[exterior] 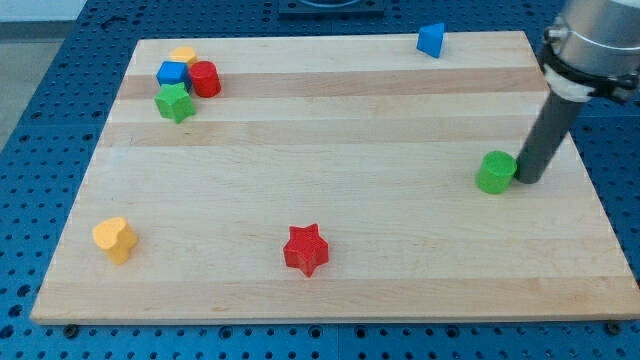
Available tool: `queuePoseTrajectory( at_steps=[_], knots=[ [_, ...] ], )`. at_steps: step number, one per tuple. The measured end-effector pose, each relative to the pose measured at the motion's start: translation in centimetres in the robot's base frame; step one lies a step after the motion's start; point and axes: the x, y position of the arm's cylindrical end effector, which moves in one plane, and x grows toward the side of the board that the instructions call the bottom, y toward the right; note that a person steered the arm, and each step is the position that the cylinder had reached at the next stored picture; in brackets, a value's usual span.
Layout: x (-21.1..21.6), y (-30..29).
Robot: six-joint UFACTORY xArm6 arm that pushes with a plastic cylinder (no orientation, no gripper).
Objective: Move green circle towards center right
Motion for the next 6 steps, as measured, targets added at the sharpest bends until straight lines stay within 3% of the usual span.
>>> queuePoseTrajectory(
  at_steps=[1,2,4,6],
  knots=[
    [3.5,-0.7],
    [4.0,-1.4],
    [-0.3,-1.9],
    [2.6,-3.2]
  ],
)
